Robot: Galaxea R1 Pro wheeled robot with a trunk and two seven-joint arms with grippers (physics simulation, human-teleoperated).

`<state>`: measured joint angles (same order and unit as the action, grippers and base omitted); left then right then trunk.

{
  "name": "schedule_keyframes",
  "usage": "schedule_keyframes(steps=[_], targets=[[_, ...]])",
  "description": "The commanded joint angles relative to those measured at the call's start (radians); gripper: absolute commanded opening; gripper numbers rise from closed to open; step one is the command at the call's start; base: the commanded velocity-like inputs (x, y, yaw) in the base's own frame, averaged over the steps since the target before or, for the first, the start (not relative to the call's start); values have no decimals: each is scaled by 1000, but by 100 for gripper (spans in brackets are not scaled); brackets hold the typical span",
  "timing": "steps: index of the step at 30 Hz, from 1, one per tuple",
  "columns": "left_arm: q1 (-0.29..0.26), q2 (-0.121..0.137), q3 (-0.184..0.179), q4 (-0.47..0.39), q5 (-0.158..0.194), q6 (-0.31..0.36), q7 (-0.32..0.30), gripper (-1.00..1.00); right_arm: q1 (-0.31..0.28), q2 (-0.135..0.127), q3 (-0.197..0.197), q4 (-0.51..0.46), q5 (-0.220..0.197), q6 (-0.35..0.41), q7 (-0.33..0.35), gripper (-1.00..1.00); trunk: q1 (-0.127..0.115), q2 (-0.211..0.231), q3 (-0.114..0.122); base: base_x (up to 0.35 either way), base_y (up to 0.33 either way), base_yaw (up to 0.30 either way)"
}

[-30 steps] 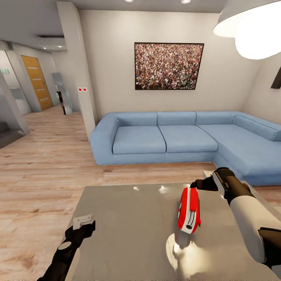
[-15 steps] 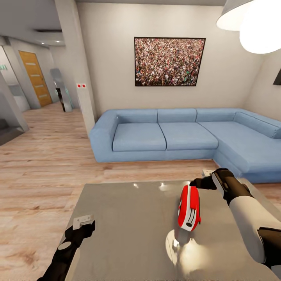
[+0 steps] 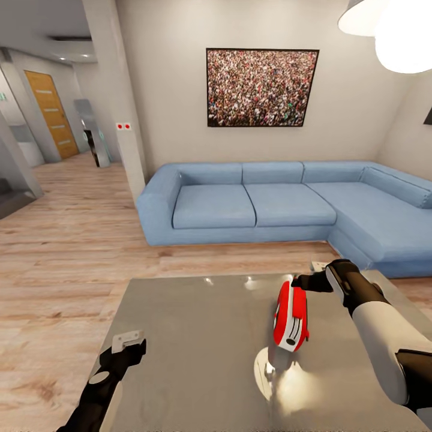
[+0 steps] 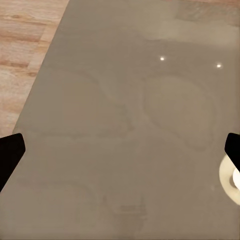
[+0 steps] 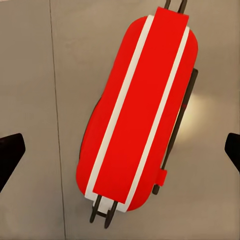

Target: Turn on the radio receiver that's on the table in the living room.

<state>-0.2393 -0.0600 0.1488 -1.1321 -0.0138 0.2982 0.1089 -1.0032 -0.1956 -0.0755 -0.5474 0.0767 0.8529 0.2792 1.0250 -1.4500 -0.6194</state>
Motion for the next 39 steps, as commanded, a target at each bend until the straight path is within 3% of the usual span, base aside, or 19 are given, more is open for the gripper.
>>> schedule_keyframes(steps=[1, 39], targets=[[0, 0, 0, 0, 0, 0, 0, 100, 0, 0, 0, 1, 0, 0, 0, 100, 0, 0, -2, 0, 0, 0], [0, 2, 0, 0, 0, -1, 0, 100, 0, 2, 2, 3, 0, 0, 0, 100, 0, 0, -63, 0, 0, 0]])
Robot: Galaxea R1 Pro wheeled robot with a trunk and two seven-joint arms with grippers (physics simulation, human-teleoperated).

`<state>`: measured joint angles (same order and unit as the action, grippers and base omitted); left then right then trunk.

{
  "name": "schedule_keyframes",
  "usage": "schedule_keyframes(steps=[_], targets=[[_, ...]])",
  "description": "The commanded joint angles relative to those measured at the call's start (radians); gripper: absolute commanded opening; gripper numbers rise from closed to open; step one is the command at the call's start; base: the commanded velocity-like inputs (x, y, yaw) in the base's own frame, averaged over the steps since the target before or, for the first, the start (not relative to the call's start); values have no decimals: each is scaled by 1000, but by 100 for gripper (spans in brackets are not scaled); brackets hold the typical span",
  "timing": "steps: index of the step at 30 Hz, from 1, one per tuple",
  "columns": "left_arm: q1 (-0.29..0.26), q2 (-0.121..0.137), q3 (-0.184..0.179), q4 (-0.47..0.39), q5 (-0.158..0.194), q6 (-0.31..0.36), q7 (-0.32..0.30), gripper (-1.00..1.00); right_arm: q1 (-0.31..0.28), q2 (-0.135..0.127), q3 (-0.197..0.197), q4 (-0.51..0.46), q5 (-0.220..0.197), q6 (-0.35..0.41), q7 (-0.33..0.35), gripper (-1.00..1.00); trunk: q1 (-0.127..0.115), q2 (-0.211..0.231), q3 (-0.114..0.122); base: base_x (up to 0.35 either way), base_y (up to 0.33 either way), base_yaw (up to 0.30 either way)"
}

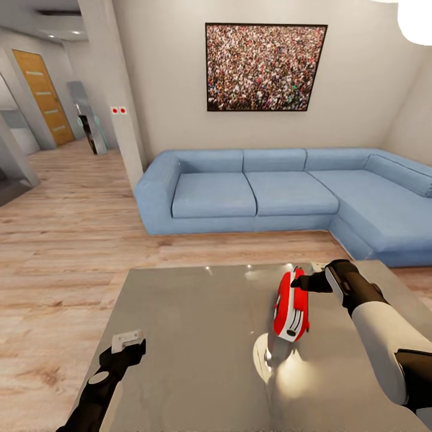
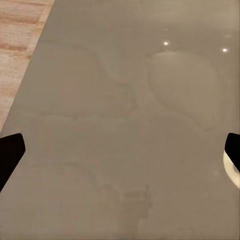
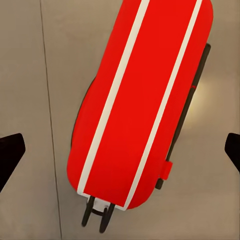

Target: Turn on the radio receiver that's on the table in the living room.

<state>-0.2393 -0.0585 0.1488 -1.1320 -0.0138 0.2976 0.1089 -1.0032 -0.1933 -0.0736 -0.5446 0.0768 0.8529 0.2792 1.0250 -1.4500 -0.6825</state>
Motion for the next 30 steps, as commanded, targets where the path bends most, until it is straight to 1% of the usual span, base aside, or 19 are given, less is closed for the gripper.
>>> schedule_keyframes(steps=[1, 30], targets=[[0, 0, 0, 1, 0, 0, 0, 100, 0, 0, 0, 0, 0, 0, 0, 100, 0, 0, -2, 0, 0, 0], [0, 0, 0, 1, 0, -12, 0, 100, 0, 3, 2, 1, 0, 0, 0, 100, 0, 0, -49, 0, 0, 0]])
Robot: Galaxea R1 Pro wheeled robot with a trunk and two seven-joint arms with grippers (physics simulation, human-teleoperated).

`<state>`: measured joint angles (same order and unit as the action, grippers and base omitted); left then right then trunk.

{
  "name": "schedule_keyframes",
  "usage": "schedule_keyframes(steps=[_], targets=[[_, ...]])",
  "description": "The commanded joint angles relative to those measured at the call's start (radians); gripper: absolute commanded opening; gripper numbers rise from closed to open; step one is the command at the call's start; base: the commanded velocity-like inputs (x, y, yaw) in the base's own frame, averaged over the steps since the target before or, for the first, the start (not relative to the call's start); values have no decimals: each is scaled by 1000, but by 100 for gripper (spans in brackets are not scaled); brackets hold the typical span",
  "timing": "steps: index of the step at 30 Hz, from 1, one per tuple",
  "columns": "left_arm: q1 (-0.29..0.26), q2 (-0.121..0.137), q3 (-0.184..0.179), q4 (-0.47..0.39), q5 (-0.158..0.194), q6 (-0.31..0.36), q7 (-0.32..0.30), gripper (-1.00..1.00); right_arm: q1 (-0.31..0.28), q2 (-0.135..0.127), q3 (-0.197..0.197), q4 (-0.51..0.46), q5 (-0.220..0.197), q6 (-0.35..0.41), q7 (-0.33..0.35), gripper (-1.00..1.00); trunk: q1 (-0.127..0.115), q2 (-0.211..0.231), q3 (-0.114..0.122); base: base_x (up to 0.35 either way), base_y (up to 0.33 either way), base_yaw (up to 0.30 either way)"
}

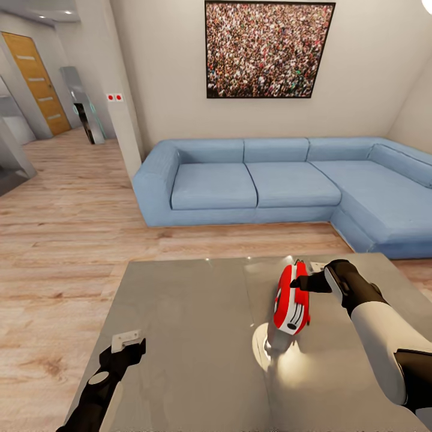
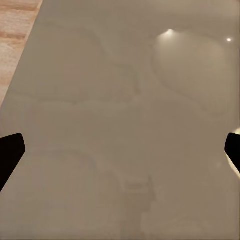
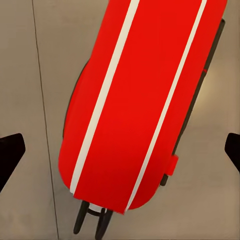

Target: Turn on the radio receiver that's on the table in the living room.

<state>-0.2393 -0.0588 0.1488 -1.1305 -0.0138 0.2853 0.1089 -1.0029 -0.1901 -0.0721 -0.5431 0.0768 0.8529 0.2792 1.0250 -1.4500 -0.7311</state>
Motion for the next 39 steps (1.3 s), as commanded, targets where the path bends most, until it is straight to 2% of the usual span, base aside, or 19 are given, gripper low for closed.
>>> schedule_keyframes(steps=[1, 39], targets=[[0, 0, 0, 0, 0, 0, 0, 100, 0, 0, 0, 0, 0, 0, 0, 100, 0, 0, -2, 0, 0, 0], [0, 1, 0, 0, 0, 0, 0, 100, 0, 0, 0, 0, 0, 0, 0, 100, 0, 0, -61, 0, 0, 0]])
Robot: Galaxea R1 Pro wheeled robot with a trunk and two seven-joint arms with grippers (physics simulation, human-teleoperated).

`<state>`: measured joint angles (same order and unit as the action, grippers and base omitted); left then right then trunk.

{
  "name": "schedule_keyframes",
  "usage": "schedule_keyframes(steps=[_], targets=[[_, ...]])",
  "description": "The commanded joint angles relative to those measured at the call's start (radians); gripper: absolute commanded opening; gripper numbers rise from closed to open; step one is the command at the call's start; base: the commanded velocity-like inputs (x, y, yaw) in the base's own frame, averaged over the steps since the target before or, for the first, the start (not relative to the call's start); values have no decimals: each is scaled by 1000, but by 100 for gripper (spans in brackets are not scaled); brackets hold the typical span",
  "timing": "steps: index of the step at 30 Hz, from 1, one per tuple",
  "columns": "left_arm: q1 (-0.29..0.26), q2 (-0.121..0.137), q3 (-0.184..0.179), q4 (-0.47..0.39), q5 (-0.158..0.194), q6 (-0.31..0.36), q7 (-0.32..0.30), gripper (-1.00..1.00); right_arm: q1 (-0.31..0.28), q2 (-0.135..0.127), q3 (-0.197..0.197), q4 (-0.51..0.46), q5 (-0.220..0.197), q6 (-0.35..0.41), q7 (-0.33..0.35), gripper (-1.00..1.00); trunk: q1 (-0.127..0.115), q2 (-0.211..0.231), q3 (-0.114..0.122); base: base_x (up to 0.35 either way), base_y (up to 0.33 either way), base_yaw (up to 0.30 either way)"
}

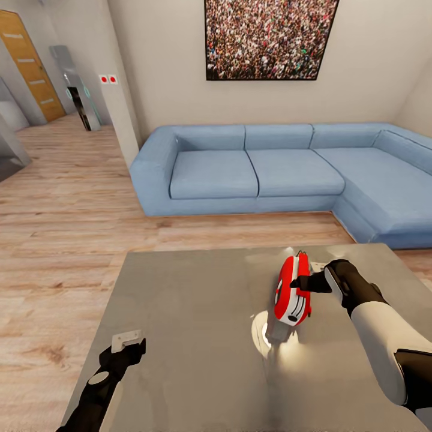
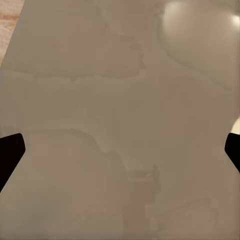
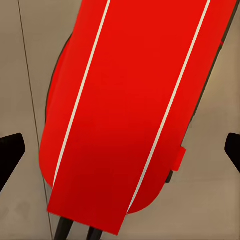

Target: Turn on the radio receiver that's on the table in the living room.

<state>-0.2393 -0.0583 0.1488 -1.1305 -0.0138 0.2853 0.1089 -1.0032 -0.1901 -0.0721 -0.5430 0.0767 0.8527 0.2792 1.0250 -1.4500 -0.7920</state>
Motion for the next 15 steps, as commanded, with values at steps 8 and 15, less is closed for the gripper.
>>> schedule_keyframes(steps=[8, 15], targets=[[0, 0, 0, 0, 0, 0, 0, 100, 0, 0, 0, 0, 0, 0, 0, 100, 0, 0, -1, 0, 0, 0], [0, 0, 1, 0, 0, 0, 0, 100, 0, 0, 0, 0, 0, 0, 0, 100, 0, 0, -7, 0, 0, 0]])
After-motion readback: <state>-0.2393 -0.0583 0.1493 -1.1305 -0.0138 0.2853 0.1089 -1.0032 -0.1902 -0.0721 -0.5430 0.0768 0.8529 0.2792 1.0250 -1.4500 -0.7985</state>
